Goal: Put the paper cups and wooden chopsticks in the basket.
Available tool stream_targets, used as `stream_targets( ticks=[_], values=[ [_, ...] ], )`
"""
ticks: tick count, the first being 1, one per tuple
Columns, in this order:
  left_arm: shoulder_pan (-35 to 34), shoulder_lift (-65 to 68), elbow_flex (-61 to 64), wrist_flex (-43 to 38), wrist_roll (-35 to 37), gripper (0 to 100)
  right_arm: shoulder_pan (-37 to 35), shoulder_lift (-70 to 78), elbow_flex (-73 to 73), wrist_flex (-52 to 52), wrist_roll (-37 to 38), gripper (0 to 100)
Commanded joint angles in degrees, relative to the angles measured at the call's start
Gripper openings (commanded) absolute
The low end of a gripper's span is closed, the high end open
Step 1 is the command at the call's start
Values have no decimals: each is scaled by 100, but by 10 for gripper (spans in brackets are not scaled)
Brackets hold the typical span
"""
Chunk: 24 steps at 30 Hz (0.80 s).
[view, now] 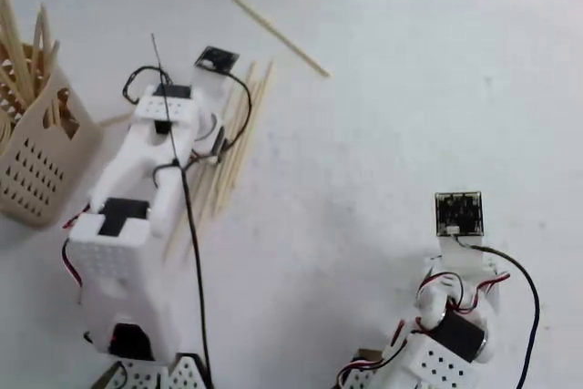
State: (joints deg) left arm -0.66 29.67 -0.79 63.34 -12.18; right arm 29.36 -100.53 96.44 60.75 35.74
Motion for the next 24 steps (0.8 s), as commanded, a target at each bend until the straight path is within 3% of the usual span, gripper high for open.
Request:
stream_targets(
  ticks=[1,5,14,24],
  values=[
    [-84,418,-826,659,70,120,57,-4,53,31,-18,45],
    [-84,716,-1284,1029,88,41,57,-4,53,31,-18,45],
    [-84,734,-1424,1064,105,21,57,-4,53,31,-18,45],
    [-40,-1174,-1565,1310,105,21,57,-4,53,31,-18,45]
  ],
)
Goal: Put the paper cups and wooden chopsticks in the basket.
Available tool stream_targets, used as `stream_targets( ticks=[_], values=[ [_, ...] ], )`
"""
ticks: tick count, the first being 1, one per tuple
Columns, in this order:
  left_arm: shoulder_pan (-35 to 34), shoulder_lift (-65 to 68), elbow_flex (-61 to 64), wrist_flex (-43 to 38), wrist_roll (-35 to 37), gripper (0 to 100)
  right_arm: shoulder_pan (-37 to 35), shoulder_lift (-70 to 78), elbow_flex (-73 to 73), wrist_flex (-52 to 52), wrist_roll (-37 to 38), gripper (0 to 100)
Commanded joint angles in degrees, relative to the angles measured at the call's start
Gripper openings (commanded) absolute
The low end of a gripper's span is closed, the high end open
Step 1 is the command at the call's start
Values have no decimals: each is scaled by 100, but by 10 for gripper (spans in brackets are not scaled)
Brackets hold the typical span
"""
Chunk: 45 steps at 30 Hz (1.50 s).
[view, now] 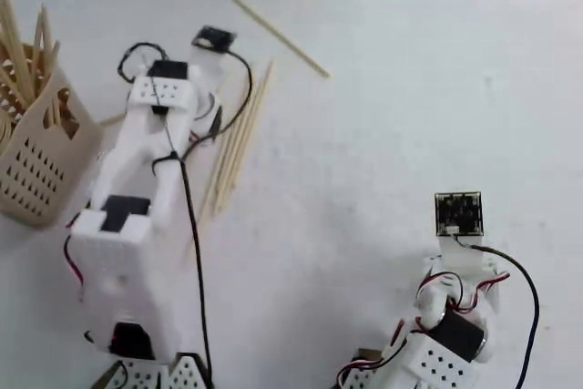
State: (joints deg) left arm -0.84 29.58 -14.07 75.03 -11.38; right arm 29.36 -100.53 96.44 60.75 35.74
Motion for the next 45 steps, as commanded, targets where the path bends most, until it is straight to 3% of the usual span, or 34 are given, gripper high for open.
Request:
stream_targets(
  ticks=[1,8,15,20,27,37,45],
  values=[
    [-31,-1446,-237,176,0,22,57,-4,53,31,-18,45],
    [-57,-3468,-237,360,-9,22,57,-4,53,31,-18,45],
    [-242,-5499,-554,-176,-273,22,57,-4,53,31,-9,45],
    [-1042,-6229,-642,-879,-237,22,57,-4,53,31,-9,45],
    [-2343,-6114,-624,-2391,475,22,57,-4,53,31,-9,45],
    [-2826,-4716,-633,-3455,774,22,57,-4,53,31,-9,45],
    [-2941,-3943,-633,-3578,888,22,57,-4,53,31,-9,45]
  ],
)
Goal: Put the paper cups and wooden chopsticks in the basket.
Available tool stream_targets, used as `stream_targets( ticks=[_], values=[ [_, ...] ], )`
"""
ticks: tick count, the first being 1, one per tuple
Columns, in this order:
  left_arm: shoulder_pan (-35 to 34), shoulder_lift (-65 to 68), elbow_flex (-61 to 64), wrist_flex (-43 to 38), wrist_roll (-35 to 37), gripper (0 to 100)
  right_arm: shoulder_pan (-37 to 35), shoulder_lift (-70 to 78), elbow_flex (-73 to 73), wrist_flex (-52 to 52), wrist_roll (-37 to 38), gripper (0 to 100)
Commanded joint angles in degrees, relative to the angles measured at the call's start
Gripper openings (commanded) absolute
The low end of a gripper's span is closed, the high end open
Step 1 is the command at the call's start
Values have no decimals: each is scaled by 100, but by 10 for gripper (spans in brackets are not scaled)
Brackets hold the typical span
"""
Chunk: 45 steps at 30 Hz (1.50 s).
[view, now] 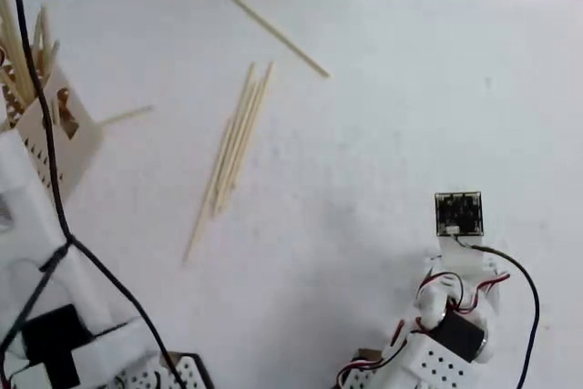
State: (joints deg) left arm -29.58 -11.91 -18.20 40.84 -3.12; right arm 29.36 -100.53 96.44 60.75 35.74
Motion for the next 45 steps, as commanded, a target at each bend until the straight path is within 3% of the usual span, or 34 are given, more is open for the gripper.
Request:
stream_targets(
  ticks=[1,16,25,30,34,41,45],
  values=[
    [-66,286,-220,-158,62,22,57,-4,53,31,-9,45],
    [-66,470,220,-176,62,23,57,-4,53,31,-9,45],
    [-163,470,1582,-1407,9,24,57,-4,53,31,-9,45],
    [-259,470,1793,-1521,18,104,57,-4,53,31,-9,45],
    [-259,453,1793,-1486,18,102,57,-4,53,31,-9,45],
    [-163,-224,1486,-237,26,104,57,-4,53,31,-9,45],
    [593,-1191,1547,1037,-387,104,57,-4,53,31,-9,45]
  ],
)
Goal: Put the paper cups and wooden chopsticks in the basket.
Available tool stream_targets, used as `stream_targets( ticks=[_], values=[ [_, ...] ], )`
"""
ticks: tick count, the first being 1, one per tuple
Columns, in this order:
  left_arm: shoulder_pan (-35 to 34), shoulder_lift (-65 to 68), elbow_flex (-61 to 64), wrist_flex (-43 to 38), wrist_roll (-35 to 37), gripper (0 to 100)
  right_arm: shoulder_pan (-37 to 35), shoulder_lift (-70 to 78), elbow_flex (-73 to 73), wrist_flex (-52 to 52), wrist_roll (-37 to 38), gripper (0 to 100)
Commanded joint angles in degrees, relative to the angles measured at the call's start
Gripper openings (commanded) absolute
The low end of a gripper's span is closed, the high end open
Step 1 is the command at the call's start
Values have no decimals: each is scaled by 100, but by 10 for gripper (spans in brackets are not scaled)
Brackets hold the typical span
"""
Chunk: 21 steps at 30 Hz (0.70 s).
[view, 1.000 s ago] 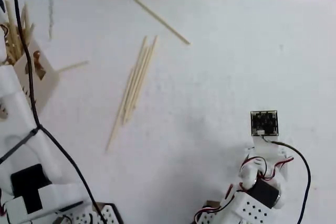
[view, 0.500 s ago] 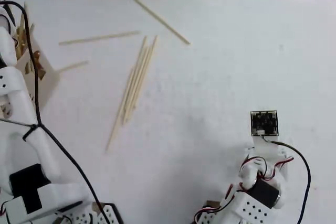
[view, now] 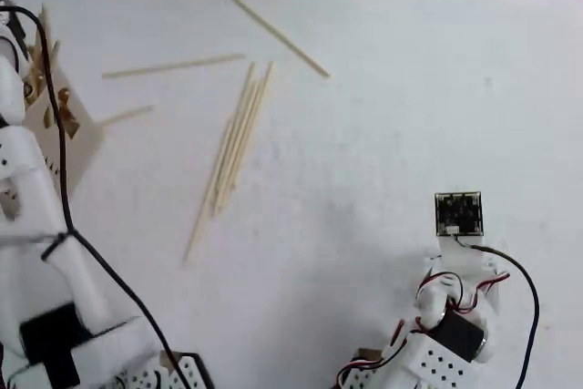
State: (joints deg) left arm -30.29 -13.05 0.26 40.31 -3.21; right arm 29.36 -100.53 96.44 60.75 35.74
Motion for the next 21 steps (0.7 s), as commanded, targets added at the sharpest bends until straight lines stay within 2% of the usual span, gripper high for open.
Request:
stream_targets(
  ticks=[1,5,10,15,21],
  values=[
    [963,-1270,-290,1442,-563,104,57,-4,53,31,-9,45],
    [2193,-1367,-220,2497,-1099,105,57,-4,53,31,-9,45],
    [3178,-321,914,2268,-1108,105,57,-4,53,31,-9,45],
    [3266,1481,1565,1380,-853,105,57,-4,53,31,-9,45],
    [3187,3116,677,2075,-985,105,48,-4,53,31,-9,45]
  ],
)
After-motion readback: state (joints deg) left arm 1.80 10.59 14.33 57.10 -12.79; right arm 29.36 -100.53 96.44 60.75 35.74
